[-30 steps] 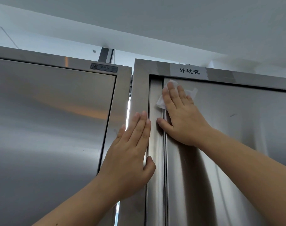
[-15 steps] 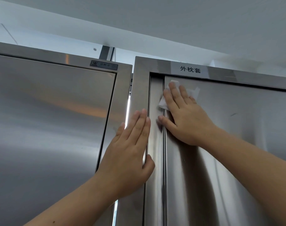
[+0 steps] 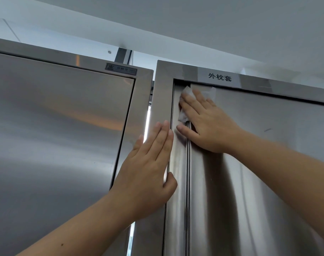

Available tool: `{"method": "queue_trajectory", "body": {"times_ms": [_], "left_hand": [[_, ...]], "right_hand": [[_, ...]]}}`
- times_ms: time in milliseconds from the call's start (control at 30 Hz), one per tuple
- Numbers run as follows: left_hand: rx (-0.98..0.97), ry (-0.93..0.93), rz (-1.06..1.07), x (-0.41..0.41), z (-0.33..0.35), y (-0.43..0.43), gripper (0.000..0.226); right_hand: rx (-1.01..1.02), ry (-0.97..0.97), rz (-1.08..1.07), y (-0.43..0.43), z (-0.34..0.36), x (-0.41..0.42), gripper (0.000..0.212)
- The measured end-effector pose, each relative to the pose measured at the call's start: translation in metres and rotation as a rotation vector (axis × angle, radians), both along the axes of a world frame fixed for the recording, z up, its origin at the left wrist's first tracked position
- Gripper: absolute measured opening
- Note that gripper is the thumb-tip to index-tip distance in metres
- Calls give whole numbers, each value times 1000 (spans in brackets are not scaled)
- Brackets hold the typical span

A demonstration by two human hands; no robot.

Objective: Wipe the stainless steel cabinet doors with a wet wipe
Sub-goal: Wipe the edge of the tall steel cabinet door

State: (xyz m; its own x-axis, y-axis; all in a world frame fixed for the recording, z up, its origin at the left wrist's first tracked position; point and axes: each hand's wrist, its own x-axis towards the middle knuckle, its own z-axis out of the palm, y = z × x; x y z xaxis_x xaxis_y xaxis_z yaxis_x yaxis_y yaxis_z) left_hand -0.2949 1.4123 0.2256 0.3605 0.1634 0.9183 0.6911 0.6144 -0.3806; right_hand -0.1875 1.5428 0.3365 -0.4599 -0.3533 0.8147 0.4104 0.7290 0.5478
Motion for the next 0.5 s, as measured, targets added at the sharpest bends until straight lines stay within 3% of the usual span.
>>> {"method": "queue_trajectory", "body": {"times_ms": [133, 500], "left_hand": [[11, 8, 0, -1, -1, 0, 72], [7, -4, -19, -2, -2, 0, 71]], "right_hand": [[93, -12, 63, 11, -21, 1, 89], [-53, 21, 7, -2, 10, -2, 95]]}}
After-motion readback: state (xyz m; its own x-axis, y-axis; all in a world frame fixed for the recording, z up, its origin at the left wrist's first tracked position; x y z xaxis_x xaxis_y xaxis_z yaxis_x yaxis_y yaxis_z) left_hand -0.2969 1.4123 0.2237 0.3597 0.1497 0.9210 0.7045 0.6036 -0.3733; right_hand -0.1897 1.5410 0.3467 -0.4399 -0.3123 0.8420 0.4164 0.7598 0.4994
